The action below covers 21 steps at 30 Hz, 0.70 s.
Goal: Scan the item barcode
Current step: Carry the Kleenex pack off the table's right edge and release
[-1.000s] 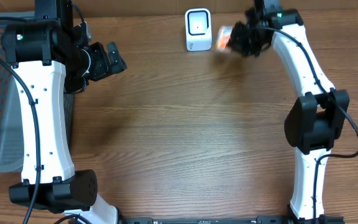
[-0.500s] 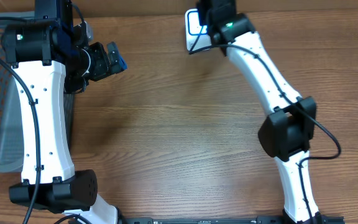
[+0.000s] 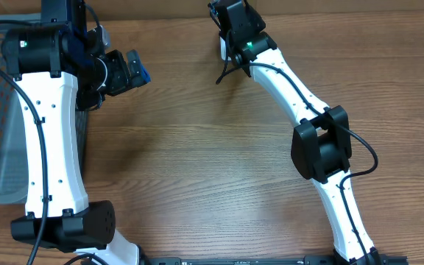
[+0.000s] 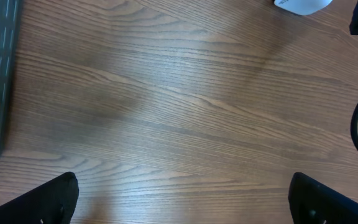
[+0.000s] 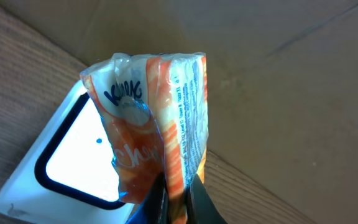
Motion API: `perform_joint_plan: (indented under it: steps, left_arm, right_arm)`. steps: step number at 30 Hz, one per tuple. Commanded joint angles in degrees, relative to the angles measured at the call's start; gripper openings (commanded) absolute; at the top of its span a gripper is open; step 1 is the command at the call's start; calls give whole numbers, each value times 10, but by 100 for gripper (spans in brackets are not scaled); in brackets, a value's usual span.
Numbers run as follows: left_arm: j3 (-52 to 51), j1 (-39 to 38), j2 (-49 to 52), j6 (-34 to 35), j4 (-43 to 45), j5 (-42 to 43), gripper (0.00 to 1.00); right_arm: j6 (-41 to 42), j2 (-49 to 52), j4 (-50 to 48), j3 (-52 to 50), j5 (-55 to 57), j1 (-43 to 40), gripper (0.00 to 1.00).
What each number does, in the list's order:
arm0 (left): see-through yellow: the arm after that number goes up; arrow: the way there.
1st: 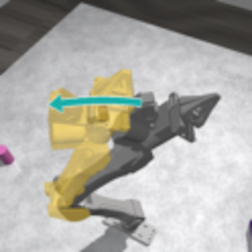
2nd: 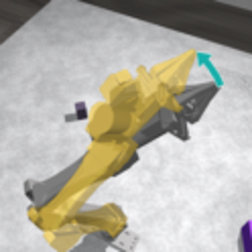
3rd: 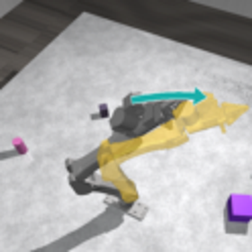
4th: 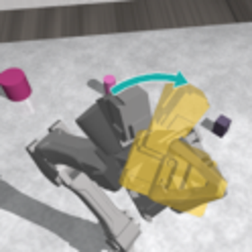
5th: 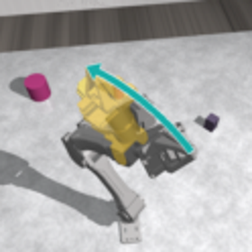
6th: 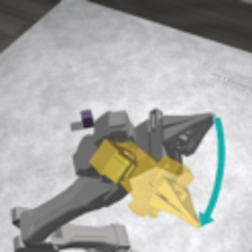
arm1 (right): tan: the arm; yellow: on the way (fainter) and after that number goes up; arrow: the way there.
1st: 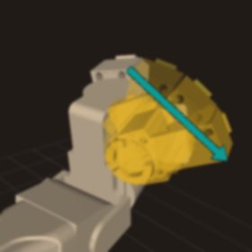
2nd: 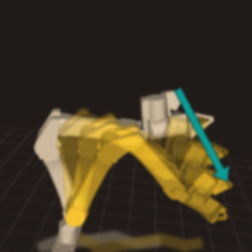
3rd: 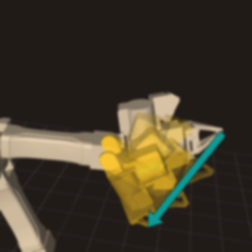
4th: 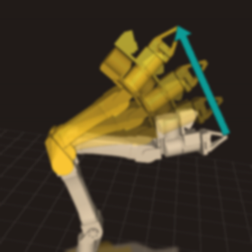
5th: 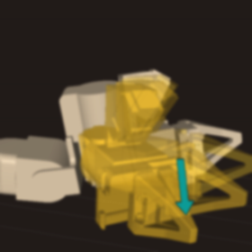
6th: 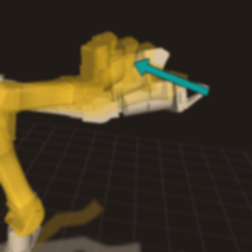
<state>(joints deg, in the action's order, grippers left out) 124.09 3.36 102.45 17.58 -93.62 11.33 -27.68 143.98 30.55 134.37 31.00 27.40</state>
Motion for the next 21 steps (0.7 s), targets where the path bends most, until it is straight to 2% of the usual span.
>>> perform_joint_plan:
  steps: [1,5,9,15,17,21]
  left_arm:
    - [0,-4,6,-9,0,1,100]
    - [0,-4,6,-9,0,1,100]
    - [0,-4,6,-9,0,1,100]
    - [0,-4,6,-9,0,1,100]
    - [0,-4,6,-9,0,1,100]
    - [0,-4,6,-9,0,1,100]
  right_arm:
    - [26,-6,-3,3,38,-2,4]
    - [108,-13,7,8,114,-17,4]
    - [232,-43,77,8,108,-58,4]
    - [454,-111,259,8,-48,-199,4]
    - [490,-122,311,8,-99,-247,4]
    - [511,-123,399,7,-162,-335,4]
